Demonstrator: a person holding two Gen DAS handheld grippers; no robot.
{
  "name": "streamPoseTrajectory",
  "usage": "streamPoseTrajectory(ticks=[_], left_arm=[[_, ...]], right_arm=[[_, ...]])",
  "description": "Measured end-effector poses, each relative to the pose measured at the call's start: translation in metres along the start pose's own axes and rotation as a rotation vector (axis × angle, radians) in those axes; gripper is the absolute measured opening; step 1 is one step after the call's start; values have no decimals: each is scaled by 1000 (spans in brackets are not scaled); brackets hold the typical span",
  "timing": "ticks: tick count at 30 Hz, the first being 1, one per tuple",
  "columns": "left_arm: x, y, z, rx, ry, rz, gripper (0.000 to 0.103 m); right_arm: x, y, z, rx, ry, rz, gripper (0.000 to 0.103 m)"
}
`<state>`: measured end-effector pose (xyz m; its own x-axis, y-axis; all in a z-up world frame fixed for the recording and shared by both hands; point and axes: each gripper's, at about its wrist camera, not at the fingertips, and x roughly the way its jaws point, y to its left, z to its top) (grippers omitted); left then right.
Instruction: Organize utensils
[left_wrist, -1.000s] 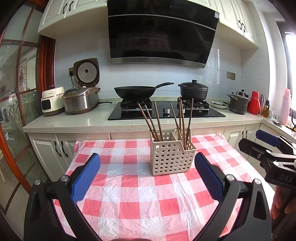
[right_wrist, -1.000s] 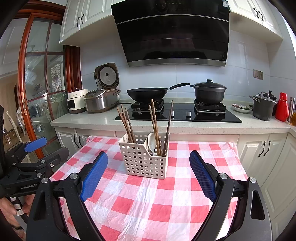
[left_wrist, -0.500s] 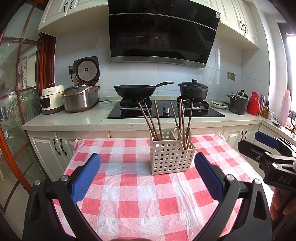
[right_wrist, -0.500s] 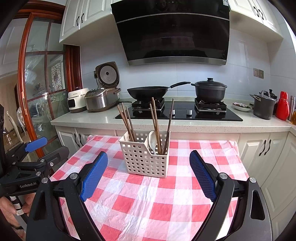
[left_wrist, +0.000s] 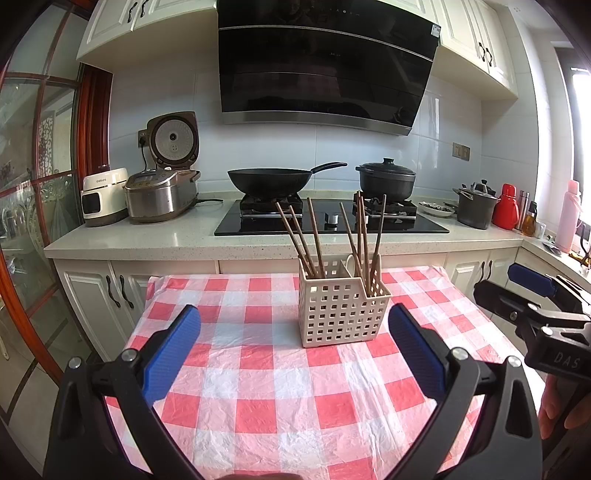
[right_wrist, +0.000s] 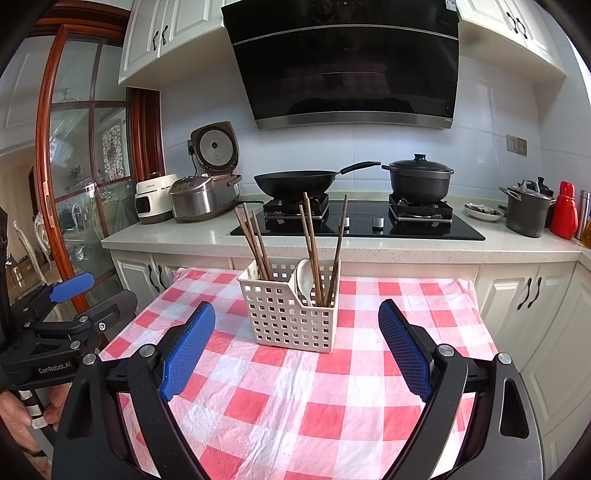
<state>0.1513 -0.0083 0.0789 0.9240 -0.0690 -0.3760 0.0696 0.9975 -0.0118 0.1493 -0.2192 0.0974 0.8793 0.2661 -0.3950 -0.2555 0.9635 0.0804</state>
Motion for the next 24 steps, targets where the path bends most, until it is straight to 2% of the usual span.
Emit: streamPoseTrajectory(ticks=[24], left_arm=[[-1,-1,-4,-4,5,-1,98]], right_arm=[[2,0,-2,-1,9,5,85]])
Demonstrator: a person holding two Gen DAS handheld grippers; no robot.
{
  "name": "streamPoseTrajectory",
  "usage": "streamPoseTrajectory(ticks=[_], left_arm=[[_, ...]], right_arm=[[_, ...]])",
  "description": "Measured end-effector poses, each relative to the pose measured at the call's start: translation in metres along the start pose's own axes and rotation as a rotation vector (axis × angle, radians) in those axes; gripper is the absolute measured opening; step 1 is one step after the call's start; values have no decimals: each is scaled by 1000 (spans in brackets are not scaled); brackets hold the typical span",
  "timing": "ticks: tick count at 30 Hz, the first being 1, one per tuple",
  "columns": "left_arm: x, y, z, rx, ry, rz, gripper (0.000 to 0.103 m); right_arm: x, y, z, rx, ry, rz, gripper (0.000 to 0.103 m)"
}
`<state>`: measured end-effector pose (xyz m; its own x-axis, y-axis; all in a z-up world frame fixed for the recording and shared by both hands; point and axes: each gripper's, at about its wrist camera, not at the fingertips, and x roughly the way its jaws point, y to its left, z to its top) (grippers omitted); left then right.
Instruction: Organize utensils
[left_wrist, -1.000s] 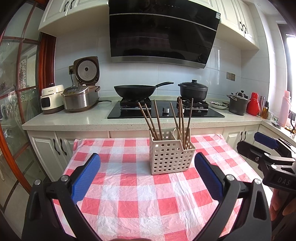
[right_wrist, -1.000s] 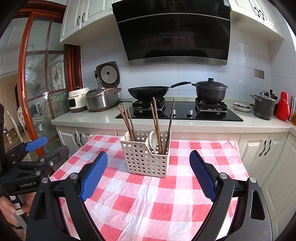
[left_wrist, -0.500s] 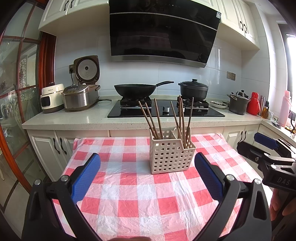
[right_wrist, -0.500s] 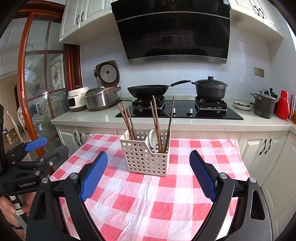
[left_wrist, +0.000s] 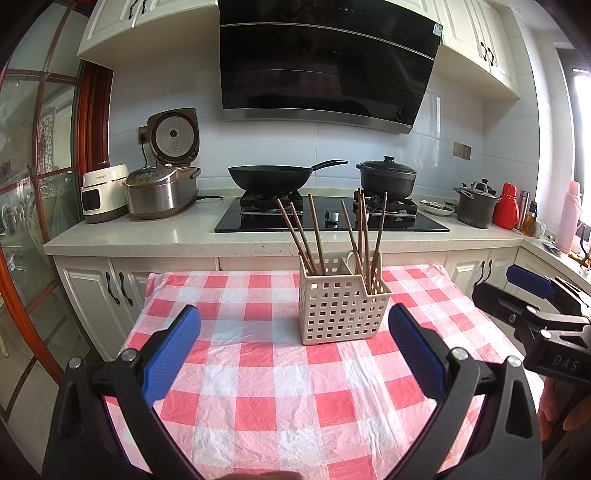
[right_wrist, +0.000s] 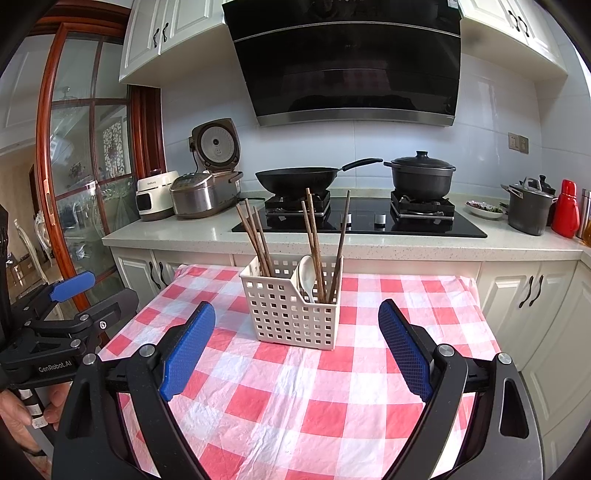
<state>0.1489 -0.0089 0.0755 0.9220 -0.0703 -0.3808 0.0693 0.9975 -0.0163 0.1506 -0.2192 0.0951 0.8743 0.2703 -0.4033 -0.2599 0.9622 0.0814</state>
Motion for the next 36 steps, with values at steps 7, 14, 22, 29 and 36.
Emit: streamPoseTrajectory(ticks=[7,14,22,29,36], left_arm=[[0,0,-1,-3,1,1,98],[0,0,-1,-3,3,-2,98],[0,-2,-1,-7,10,-11,98],[-2,0,1,-22,11,-14,98],[-1,2,1,-23,15,-15,98]], right_arm=[[0,0,0,0,0,0,85],[1,2,-1,-3,5,4,85],[1,1,0,-2,6,3,85],[1,2,-1,-1,6,3,85],[2,2,-2,-5,8,6,85]])
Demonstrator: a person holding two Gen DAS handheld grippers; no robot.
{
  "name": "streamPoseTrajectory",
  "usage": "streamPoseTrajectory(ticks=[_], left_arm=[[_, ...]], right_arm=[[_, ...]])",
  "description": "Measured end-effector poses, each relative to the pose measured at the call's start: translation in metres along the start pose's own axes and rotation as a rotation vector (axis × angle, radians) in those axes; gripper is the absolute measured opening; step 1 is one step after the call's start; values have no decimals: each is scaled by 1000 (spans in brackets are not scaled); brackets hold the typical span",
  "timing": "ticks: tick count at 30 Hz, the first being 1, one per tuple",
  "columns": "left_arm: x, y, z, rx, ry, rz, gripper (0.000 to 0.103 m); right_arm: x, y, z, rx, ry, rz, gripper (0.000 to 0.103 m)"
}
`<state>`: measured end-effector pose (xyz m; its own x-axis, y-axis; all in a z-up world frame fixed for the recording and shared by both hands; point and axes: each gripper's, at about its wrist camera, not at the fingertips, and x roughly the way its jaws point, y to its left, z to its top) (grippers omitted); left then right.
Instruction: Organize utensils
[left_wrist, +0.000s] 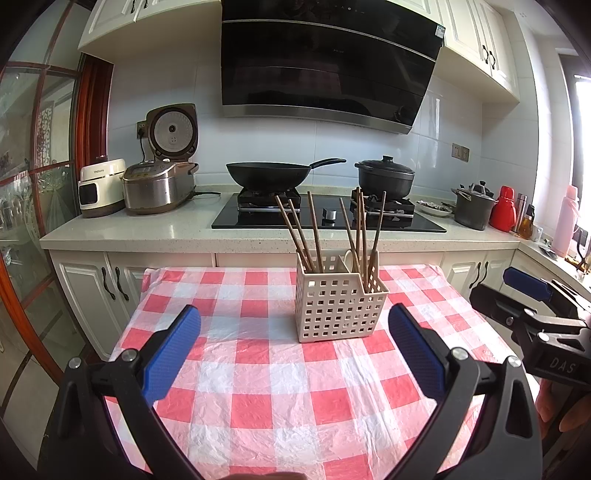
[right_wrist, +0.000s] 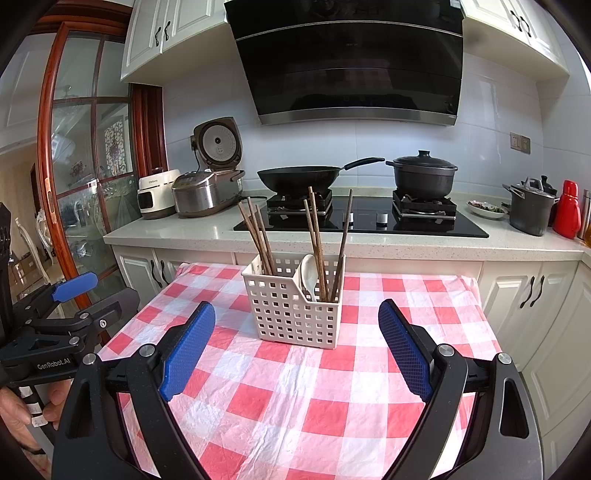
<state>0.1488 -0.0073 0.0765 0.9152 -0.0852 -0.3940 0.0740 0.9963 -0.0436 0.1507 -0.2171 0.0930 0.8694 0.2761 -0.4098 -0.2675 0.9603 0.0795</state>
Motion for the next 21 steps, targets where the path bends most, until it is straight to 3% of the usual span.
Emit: streamPoseTrajectory(ticks=[21], left_arm=[[2,3,-2,-9,18,-2,98]], right_arm=[[3,1,-4,-5,11,1,85]])
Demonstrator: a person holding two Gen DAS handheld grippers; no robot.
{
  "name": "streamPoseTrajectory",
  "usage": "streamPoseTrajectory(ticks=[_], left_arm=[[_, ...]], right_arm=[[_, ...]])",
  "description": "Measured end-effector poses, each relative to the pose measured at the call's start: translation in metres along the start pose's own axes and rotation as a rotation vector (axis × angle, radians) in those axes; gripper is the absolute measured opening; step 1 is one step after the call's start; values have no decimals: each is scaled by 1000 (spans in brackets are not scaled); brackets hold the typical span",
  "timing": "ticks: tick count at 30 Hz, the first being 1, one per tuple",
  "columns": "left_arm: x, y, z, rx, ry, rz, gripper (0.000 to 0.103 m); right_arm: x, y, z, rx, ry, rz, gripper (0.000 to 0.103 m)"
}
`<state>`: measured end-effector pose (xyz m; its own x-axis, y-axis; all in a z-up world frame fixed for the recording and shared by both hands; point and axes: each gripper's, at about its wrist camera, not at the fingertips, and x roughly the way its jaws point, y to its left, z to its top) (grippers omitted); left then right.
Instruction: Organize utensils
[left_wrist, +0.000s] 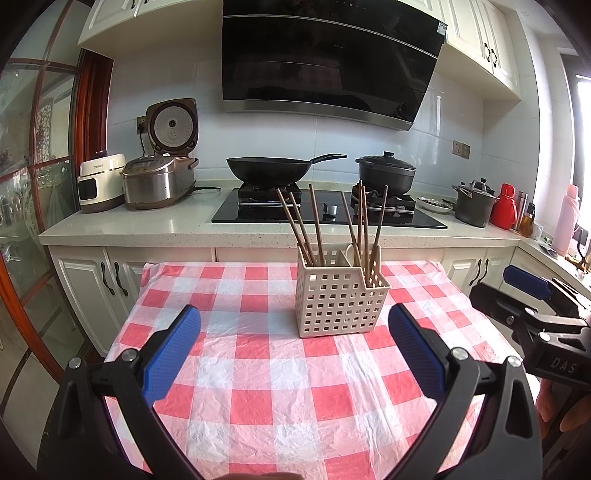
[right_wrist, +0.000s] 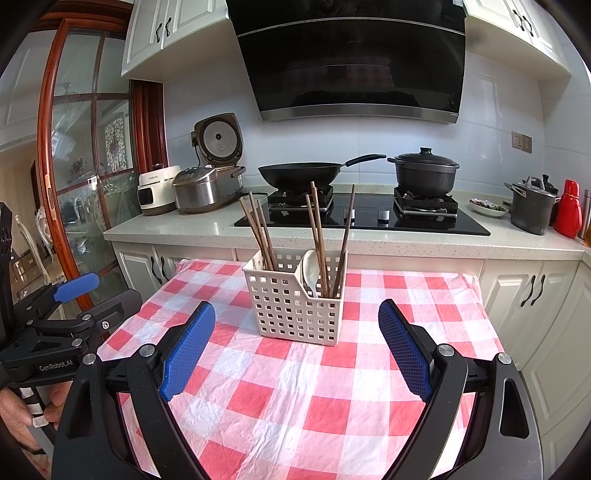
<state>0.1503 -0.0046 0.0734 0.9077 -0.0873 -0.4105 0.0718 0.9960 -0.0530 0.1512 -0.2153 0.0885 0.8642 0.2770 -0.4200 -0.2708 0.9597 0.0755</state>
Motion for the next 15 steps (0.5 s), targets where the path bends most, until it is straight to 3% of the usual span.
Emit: streamPoseTrajectory(ticks=[11,15], left_arm=[[-2,2,0,-6,-21,-5,98],[-1,6,0,-20,-27,43,98]], right_arm=[[0,1,0,0,2,1,85],[0,1,1,2,6,2,85]])
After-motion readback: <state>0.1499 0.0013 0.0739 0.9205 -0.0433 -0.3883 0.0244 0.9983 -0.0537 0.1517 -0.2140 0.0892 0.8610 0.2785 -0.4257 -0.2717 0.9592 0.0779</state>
